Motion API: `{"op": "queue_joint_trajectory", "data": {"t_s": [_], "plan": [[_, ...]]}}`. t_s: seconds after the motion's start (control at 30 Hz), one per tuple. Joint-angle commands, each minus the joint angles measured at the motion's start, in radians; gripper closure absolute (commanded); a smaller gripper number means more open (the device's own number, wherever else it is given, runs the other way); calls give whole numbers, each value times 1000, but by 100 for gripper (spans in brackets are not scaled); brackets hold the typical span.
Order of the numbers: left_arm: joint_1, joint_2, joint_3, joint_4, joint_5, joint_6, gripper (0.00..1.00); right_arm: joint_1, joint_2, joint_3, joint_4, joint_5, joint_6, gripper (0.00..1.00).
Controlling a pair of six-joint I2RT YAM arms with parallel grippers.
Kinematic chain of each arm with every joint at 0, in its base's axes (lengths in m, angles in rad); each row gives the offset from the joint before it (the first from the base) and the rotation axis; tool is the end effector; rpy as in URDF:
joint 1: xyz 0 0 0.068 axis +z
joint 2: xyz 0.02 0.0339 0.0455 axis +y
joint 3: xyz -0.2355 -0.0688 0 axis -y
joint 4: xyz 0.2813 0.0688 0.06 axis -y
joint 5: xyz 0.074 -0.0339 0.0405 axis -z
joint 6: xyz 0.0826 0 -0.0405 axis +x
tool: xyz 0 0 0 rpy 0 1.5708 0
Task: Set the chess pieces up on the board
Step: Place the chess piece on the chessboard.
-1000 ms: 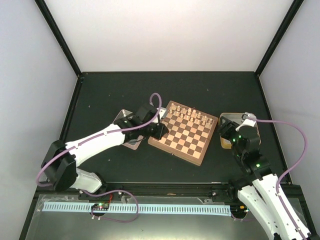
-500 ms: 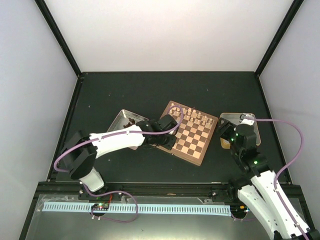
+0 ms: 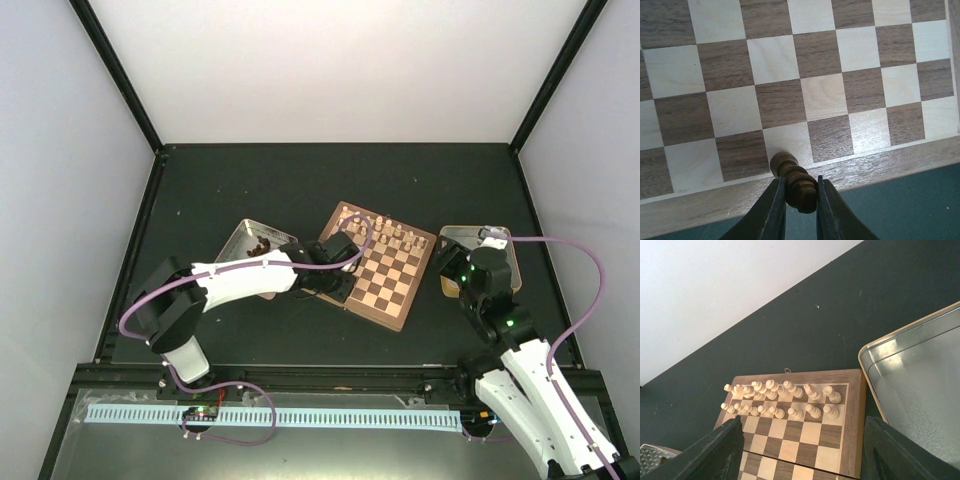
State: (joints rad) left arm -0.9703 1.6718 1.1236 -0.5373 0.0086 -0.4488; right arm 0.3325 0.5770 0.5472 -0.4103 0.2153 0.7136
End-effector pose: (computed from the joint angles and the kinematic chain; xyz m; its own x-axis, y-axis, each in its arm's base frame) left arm 0.2187 -0.3206 0.1139 -0.8093 0.4138 -0.4170 0.5285 0.8227 -0.2092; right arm 0.2379 0.0635 0.2277 -0.3936 0.5406 -0.7435 0.1606 0.8368 0.5234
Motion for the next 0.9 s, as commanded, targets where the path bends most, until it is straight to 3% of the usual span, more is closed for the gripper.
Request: {"op": "queue_joint_trajectory", "data": {"t_s": [0.0, 0.4, 0.87], "plan": [[-4, 36, 36, 31, 20, -9, 85, 5, -1, -3, 17, 6, 4, 33], [-2, 62, 47, 11, 18, -10, 79, 5, -5, -1, 14, -2, 4, 32], [-1, 38, 62, -24, -28, -18, 62, 5, -12, 1, 8, -12, 6, 32]]}}
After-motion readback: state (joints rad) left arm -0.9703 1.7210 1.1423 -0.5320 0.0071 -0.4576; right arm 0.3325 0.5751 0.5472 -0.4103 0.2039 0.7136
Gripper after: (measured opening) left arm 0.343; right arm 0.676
